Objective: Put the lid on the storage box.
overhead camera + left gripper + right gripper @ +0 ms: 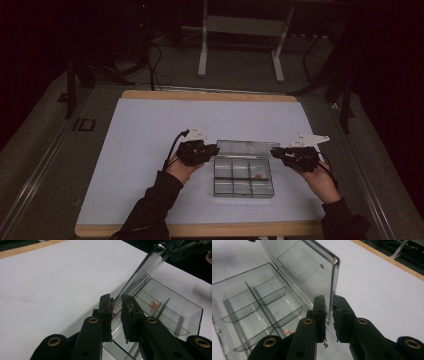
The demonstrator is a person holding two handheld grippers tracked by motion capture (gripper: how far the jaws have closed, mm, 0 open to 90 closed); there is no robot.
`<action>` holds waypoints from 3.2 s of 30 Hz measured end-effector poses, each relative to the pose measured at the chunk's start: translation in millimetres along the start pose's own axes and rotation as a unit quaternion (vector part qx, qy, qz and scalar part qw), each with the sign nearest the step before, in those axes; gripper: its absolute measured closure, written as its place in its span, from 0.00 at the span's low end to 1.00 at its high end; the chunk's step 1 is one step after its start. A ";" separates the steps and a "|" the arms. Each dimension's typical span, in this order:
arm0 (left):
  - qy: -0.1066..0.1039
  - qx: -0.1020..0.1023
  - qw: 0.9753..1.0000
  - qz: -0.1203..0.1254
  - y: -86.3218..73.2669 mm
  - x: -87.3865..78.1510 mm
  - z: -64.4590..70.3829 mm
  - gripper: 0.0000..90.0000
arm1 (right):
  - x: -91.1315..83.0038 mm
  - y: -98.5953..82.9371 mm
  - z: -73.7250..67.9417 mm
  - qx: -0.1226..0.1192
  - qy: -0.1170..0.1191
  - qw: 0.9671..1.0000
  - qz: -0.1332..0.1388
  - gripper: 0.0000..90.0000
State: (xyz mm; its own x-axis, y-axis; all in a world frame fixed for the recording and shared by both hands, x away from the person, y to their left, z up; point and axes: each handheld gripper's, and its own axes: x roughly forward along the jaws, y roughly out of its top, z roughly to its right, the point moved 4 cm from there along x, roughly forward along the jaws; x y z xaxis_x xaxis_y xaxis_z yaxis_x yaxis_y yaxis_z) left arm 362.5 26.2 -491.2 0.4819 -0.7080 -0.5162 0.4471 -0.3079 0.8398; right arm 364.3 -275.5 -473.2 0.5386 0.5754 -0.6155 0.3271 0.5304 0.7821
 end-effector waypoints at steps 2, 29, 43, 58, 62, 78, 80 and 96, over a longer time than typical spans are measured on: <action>0.001 0.003 1.000 -0.003 -2.1 -0.6 1.8 0.88 | -1.0 -1.7 -1.9 -0.004 0.000 1.000 0.000 0.89; 0.003 0.039 0.999 -0.024 -32.2 -8.2 21.4 0.87 | -7.4 -34.5 -22.0 -0.017 0.019 1.000 -0.007 0.86; -0.006 0.037 0.998 -0.046 -49.7 -4.0 23.7 0.83 | -3.2 -51.5 -29.8 -0.007 0.035 0.999 -0.017 0.79; -0.010 0.014 0.999 -0.052 -65.5 0.6 20.4 0.80 | 1.5 -66.8 -29.3 0.021 0.035 0.999 -0.024 0.76; -0.008 0.008 0.998 -0.055 -68.3 1.4 18.5 0.80 | 2.3 -70.4 -29.0 0.023 0.030 0.999 -0.029 0.76; 0.005 -0.011 0.999 -0.044 -77.8 -2.5 10.9 0.71 | -5.9 -75.0 -17.3 0.055 0.006 0.998 -0.002 0.57; 0.007 -0.017 0.999 -0.041 -79.0 -3.6 9.2 0.65 | -4.5 -78.4 -15.3 0.061 0.002 0.998 -0.005 0.53; -0.003 -0.029 0.999 -0.036 -85.5 0.4 5.8 0.02 | -1.6 -83.7 -10.4 0.087 0.003 0.996 0.017 0.15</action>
State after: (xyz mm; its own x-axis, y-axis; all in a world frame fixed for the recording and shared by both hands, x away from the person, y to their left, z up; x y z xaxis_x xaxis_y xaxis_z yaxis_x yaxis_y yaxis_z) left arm 320.1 48.6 -562.2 0.4428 -0.6895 -0.5732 0.5233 -0.3203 0.7896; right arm 328.0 -314.4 -538.7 0.5472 0.5951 -0.5886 0.4381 0.3955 0.8072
